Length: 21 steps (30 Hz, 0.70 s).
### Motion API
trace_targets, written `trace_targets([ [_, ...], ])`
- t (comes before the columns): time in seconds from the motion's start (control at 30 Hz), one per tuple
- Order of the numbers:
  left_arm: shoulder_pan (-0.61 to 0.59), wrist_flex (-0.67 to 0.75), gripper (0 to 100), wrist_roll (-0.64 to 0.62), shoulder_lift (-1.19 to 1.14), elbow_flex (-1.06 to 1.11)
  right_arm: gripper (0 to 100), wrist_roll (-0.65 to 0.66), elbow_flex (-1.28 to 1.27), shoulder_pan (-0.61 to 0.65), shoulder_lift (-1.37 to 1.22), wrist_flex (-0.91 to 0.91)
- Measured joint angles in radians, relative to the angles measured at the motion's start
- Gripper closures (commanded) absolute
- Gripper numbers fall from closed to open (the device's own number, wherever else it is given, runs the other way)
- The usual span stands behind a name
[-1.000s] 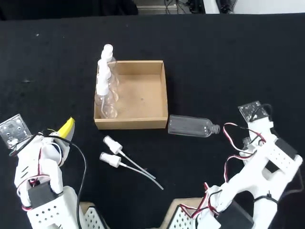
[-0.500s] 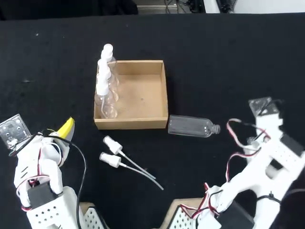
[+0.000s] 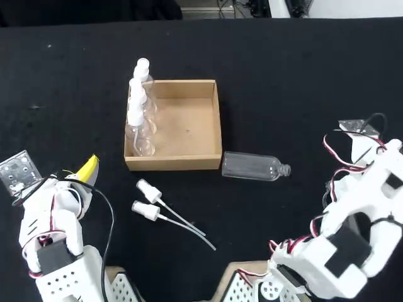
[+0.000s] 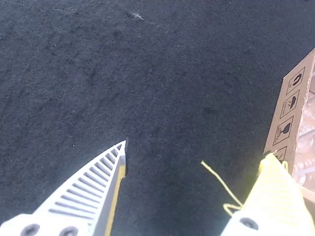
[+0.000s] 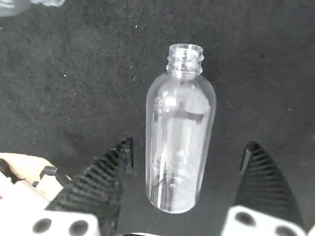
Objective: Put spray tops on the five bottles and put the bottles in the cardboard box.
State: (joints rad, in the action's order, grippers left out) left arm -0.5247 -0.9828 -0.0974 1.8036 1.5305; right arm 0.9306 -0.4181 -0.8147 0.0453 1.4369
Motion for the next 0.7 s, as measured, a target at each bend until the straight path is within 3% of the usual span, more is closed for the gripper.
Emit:
trace_targets([
  [0.2,0.000,0.000,64,0.000,0.000,0.000,68.5,0.037,-0.015,0.000,-0.028,-0.015],
  [0.43,0.000,0.000,64,0.000,0.000,0.000,69.0,0.048,-0.175,0.002,-0.026,-0.236],
  [0.5,0.000,0.000,64,0.000,0.000,0.000,74.9,0.048,-0.189,0.002,-0.026,-0.282],
  [0.63,0.000,0.000,64,0.000,0.000,0.000,98.8,0.048,-0.196,0.002,-0.026,-0.324],
  [0.7,0.000,0.000,64,0.000,0.000,0.000,96.5,0.049,-0.196,0.002,-0.026,-0.328],
])
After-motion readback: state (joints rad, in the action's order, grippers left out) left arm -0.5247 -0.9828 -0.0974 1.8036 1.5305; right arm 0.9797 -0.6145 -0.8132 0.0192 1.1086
